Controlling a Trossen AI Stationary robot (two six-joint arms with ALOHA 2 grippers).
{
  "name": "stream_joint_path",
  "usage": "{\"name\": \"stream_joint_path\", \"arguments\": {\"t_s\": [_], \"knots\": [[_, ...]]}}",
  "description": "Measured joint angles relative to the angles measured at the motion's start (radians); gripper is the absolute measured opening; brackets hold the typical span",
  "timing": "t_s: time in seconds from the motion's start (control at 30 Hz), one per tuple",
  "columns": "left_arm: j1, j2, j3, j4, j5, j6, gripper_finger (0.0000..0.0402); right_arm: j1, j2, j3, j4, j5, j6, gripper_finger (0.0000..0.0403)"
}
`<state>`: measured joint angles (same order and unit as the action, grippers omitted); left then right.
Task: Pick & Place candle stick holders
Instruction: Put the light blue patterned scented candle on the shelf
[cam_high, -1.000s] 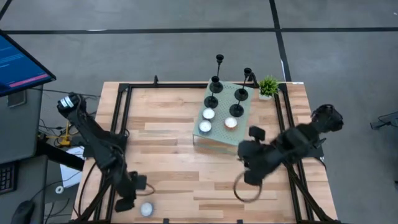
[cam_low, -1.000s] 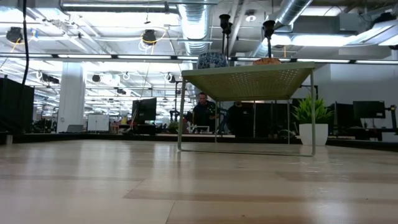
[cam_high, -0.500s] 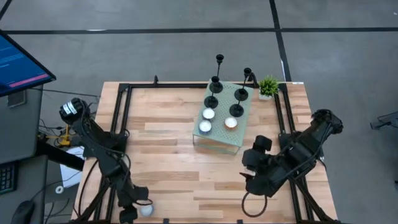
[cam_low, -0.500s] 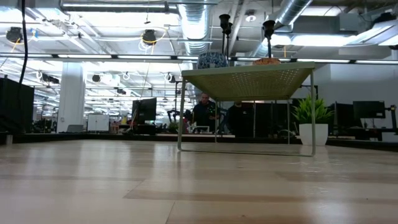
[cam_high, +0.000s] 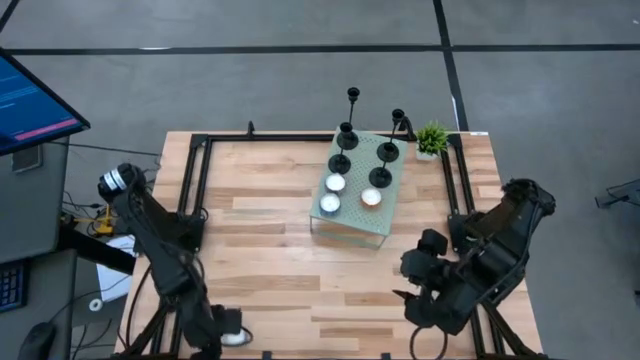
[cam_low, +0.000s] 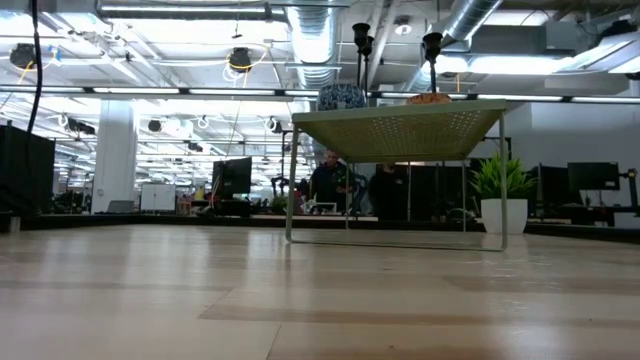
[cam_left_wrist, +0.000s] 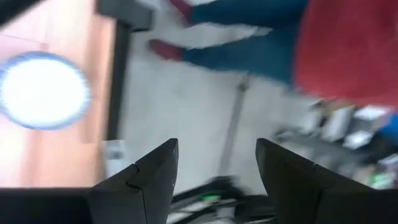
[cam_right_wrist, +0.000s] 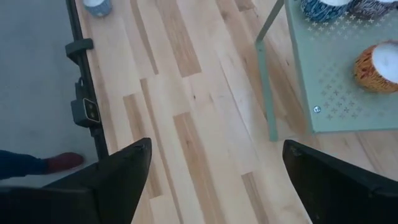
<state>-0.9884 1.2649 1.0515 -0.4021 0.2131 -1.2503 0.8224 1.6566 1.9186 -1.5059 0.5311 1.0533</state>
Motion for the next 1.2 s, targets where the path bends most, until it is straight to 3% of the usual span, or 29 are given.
{"name": "stream_joint_path", "arguments": {"t_s": [0.17, 0.37, 0.57, 0.83, 0.97, 1.2], "knots": [[-0.011, 0.131, -0.001, -0.099, -0.006, 0.217, 0.0215, 0.026, 0.000, 0.000, -0.003, 0.027, 0.042, 0.0351], [-0.004, 0.220, -0.002, -0.141, -0.064, 0.283, 0.0211, 0.029, 0.000, 0.000, -0.005, 0.043, 0.055, 0.0351], [0.023, 0.119, 0.013, -0.244, -0.110, 0.192, 0.0211, 0.029, 0.000, 0.000, -0.009, 0.046, 0.054, 0.0351], [0.022, 0.012, 0.070, -0.381, -0.412, 0.184, 0.0198, 0.029, 0.000, -0.005, -0.011, 0.047, 0.059, 0.0351], [0.021, 0.057, 0.069, -0.384, -0.419, 0.245, 0.0190, 0.036, 0.001, -0.033, -0.012, 0.046, 0.092, 0.0351], [0.022, 0.087, 0.069, -0.344, -0.411, 0.194, 0.0186, 0.061, 0.000, -0.058, -0.006, 0.046, 0.146, 0.0351]]}}
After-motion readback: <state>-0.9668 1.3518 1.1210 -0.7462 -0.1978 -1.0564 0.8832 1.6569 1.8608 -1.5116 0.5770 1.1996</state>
